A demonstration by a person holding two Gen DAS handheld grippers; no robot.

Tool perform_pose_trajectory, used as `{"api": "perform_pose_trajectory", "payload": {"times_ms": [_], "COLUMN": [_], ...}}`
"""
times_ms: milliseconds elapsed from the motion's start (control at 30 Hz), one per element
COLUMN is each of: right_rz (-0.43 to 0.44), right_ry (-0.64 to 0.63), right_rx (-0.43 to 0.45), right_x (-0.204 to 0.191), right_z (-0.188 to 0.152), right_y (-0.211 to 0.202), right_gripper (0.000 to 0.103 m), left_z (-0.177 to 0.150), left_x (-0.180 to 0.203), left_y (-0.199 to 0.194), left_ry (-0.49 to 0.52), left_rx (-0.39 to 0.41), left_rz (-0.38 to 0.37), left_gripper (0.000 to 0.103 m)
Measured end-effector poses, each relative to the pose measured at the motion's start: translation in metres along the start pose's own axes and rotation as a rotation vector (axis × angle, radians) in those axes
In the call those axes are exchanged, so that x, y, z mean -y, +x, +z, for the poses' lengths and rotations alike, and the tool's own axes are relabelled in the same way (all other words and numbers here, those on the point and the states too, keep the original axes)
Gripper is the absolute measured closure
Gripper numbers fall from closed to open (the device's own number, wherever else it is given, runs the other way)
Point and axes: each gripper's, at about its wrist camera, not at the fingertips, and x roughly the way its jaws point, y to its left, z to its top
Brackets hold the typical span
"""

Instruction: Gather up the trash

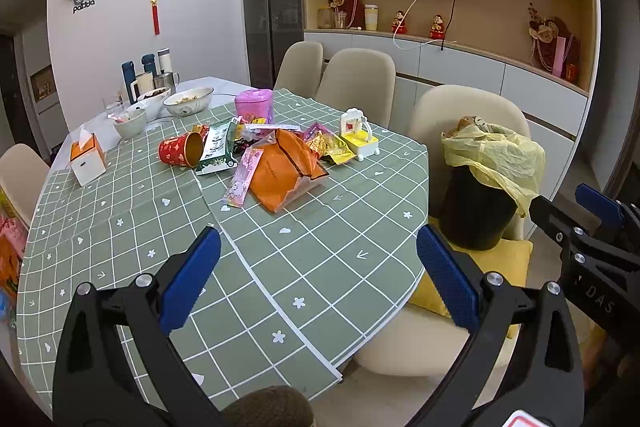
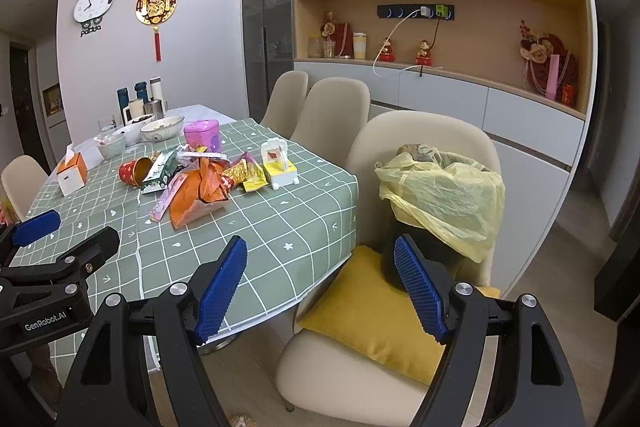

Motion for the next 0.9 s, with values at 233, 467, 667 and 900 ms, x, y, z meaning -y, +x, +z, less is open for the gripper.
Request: {"api": "perform_pose_trajectory", "payload": {"times_ms": [233, 467, 667, 900], "right_rz": [0.0, -0.002, 0.001, 0.002], "right_ry": [0.002, 0.012, 0.025, 0.026], "right_rx": [0.002, 0.004, 0.0, 0.001], "right_x": [0.0, 0.003, 0.007, 0.008], "right_z": [0.0, 0.0, 0.0, -0.001], "right_y": [-0.001, -0.002, -0.003, -0.004], "right_gripper": [0.03, 0.03, 0.03, 0.03], "left_z": [0.002, 0.002, 0.002, 0.002], "left_x": [0.002, 0.008, 0.01, 0.01], "left_y": [-0.003, -0.002, -0.003, -0.002], "left_ry": [0.01, 0.02, 0.02, 0.019], "left_rx": [0.002, 0.001, 0.001, 0.002], "left_rz": [-0.008, -0.01, -0.01, -0.011], "left_gripper": [0.009, 0.009, 0.009, 0.009]}}
